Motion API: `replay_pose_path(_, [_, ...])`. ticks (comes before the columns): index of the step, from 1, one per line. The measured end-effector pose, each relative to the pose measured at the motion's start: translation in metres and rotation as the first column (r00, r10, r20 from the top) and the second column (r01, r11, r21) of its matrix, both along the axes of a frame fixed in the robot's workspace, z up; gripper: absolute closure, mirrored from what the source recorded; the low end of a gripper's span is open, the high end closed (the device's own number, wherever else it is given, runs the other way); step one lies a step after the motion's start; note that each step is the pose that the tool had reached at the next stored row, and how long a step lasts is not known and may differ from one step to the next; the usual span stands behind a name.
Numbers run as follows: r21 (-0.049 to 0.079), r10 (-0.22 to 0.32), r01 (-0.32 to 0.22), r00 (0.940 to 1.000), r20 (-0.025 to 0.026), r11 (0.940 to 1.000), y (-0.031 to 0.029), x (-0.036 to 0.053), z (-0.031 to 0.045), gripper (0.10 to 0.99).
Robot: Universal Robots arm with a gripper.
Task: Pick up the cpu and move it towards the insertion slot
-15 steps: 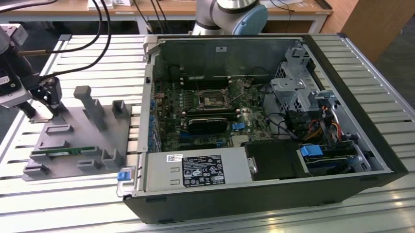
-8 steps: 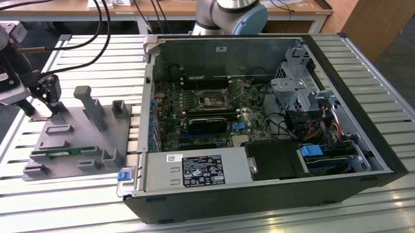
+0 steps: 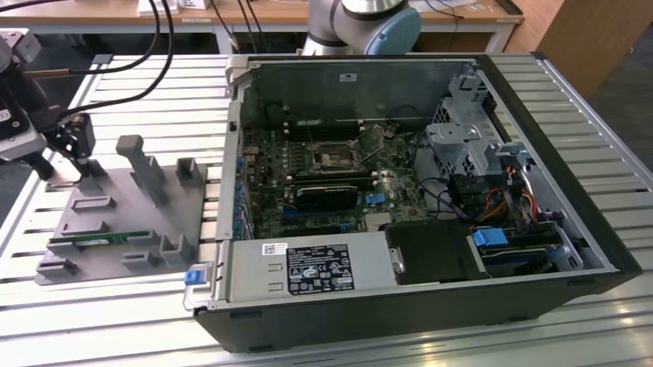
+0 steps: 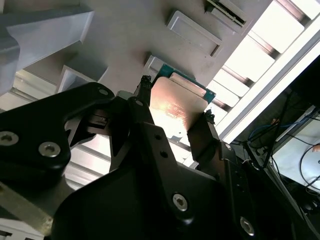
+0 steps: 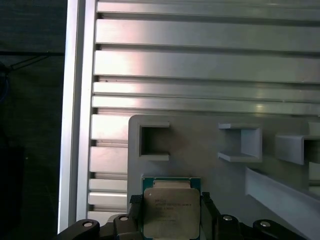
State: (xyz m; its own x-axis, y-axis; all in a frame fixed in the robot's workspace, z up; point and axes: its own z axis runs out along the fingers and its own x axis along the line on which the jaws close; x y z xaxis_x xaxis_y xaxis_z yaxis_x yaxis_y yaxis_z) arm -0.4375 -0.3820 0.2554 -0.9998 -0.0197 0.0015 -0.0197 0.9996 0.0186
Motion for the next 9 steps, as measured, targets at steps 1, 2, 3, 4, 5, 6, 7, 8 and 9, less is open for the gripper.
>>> replay_pose_path(1, [0.0, 0.0, 0.0, 1.0, -0.0001, 1.0, 0.0002, 0.0, 0.0006, 0.545])
replay_pose_path(2, [0.0, 0.0, 0.0, 1.0, -0.0001, 1.0, 0.0003, 0.0, 0.0012, 0.545])
replay_pose_path(3, [-0.001, 0.0, 0.0, 1.0, -0.0002, 1.0, 0.0005, 0.0, 0.0019, 0.545])
replay_pose_path(4, [-0.001, 0.0, 0.0, 1.0, -0.0001, 1.0, 0.0008, 0.0, 0.0025, 0.545])
replay_pose_path(5, [-0.001, 0.0, 0.0, 1.0, -0.0001, 1.0, 0.001, 0.0, 0.0032, 0.545])
replay_pose_path(6, [-0.001, 0.0, 0.0, 1.0, -0.0001, 1.0, 0.0012, 0.0, 0.0038, 0.545])
replay_pose_path(7, [-0.001, 0.0, 0.0, 1.0, -0.0001, 1.0, 0.0014, 0.0, 0.0045, 0.545])
replay_pose_path(8, [-0.001, 0.0, 0.0, 1.0, -0.0001, 1.0, 0.0018, 0.0, 0.005, 0.545])
replay_pose_path(9, [-0.002, 0.0, 0.0, 1.0, -0.0001, 1.0, 0.002, 0.0, 0.0056, 0.545])
